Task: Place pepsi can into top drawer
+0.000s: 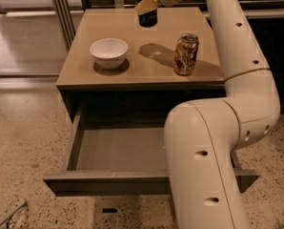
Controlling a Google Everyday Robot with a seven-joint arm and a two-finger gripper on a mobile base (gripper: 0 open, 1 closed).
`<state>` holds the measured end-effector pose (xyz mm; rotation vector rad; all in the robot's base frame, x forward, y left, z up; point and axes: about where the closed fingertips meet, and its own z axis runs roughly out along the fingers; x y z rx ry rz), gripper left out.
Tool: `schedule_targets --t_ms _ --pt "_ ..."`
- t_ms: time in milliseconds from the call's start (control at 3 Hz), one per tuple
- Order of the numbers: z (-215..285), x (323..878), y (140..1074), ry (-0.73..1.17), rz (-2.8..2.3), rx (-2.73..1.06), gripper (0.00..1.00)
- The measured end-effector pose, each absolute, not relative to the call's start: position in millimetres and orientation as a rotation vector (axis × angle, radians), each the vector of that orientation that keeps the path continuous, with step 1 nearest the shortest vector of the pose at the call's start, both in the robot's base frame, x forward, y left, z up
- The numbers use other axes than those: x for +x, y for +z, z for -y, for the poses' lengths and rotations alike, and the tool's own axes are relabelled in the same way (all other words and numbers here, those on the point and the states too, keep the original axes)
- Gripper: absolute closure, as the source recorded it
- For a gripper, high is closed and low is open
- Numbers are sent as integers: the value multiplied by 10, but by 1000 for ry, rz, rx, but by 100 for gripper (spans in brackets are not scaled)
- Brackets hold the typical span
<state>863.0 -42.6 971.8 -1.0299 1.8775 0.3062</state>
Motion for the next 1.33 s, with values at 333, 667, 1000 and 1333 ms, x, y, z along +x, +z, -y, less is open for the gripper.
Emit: schedule_targets --t_ms 333,667,1000,1333 --pt "397 8245 9938 412 -1851 -1101 100" --pt "309 7768 9937 621 -1829 -1187 100" --pt "126 7192 9790 887 -1830 -1293 100" --pt "125 7192 9790 887 -1830 -1293 100"
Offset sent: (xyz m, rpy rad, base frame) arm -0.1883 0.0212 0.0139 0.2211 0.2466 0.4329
